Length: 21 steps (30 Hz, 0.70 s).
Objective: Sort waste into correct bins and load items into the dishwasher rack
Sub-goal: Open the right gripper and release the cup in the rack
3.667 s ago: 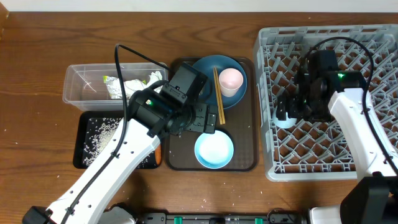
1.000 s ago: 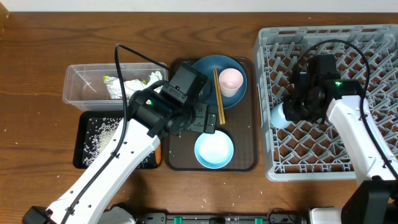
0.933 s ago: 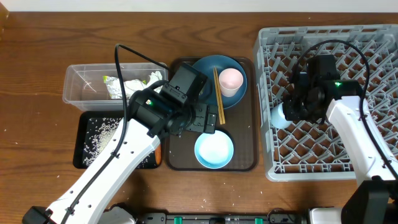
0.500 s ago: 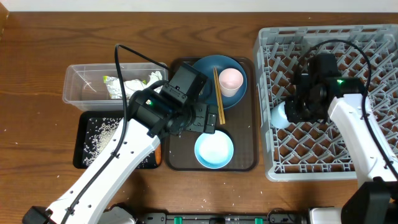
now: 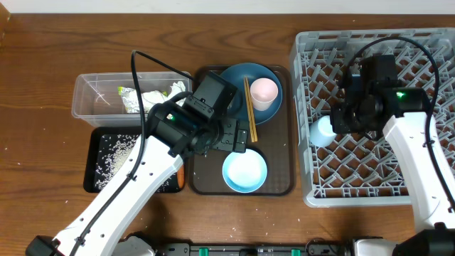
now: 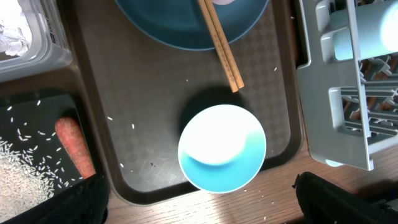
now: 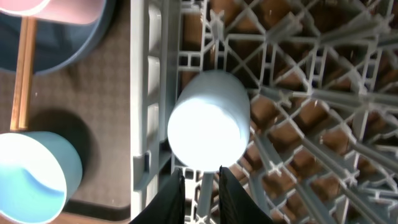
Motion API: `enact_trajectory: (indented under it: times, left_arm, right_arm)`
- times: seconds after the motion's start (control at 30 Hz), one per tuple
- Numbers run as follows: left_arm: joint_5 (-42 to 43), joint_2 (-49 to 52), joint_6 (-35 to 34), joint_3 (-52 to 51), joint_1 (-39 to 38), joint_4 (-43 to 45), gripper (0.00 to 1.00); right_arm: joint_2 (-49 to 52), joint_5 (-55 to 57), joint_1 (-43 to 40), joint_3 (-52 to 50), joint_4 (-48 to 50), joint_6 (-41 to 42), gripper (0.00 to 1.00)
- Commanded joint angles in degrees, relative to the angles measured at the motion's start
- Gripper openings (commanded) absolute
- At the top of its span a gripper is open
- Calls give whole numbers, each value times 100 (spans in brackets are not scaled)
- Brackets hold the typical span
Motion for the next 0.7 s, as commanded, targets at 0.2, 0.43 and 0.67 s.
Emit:
enact_trajectory:
  times: [0.2, 0.43, 0.67]
  left_arm:
    - [-94, -22, 4, -7, -2, -13, 98]
    - [-94, -20, 4, -7, -2, -13, 98]
    - [-94, -20, 4, -7, -2, -13, 98]
  right_arm:
    - [-35, -275, 22, -1274, 1202, 66, 19]
    - [-52, -306, 15, -1600, 1620, 61, 19]
    - [-109, -310, 15, -778, 1088, 59, 24]
